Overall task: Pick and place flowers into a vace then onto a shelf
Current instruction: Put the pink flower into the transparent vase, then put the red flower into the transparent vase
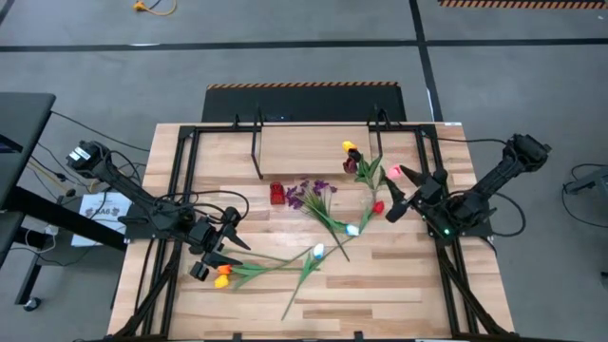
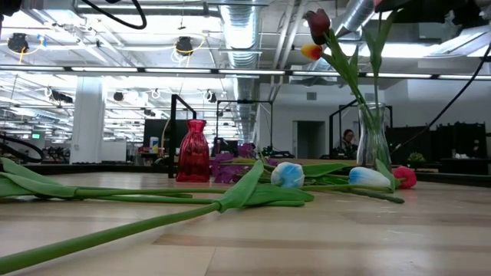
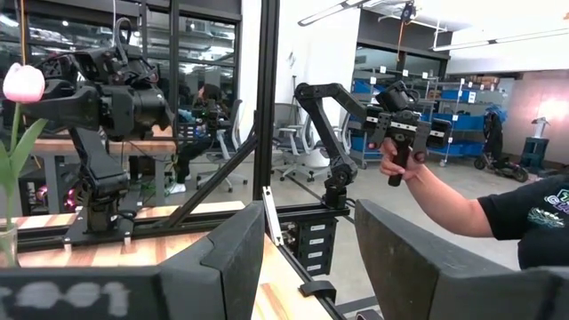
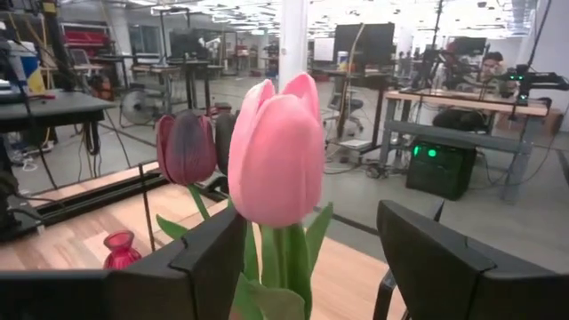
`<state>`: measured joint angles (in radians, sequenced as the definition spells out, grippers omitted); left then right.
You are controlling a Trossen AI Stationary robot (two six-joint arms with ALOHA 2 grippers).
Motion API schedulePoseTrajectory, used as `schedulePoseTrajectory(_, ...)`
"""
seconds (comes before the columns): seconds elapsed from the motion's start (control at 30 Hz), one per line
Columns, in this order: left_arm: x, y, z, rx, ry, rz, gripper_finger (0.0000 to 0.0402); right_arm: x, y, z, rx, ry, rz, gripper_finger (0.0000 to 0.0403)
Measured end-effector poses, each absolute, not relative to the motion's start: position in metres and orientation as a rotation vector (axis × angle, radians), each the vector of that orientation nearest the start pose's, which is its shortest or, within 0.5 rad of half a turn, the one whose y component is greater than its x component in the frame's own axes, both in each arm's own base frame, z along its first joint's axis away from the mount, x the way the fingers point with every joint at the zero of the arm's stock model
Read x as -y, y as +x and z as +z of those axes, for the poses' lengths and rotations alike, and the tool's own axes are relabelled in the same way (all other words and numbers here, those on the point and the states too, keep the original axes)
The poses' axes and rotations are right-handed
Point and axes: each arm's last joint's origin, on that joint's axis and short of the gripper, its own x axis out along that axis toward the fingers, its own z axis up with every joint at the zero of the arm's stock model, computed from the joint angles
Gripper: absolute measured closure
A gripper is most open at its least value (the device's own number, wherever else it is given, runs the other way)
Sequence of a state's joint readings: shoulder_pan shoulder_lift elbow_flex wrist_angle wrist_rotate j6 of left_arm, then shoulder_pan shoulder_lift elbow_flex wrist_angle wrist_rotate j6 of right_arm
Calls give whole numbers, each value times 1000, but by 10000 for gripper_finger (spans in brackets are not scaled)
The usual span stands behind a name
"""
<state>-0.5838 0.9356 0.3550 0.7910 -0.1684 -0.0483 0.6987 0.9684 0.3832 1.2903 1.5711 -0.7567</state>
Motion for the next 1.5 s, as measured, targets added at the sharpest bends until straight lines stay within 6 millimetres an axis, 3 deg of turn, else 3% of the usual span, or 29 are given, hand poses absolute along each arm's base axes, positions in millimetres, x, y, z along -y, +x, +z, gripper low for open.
schedulePoseTrajectory(0.53, 104, 166, 251, 175, -122, -419, 235, -76, 144, 279, -42, -86, -905, 157)
schedulePoseTrajectory(0.9, 104, 166, 250, 171, -129, -419, 235, -96, 134, 276, -59, -146, -768, 168)
schedulePoseTrajectory(1.2, 104, 166, 250, 171, -129, -419, 235, -101, 133, 273, -70, -180, -743, 196)
schedulePoseTrajectory(1.5, 104, 166, 250, 171, -129, -419, 235, -115, 130, 260, -68, -194, -675, 209)
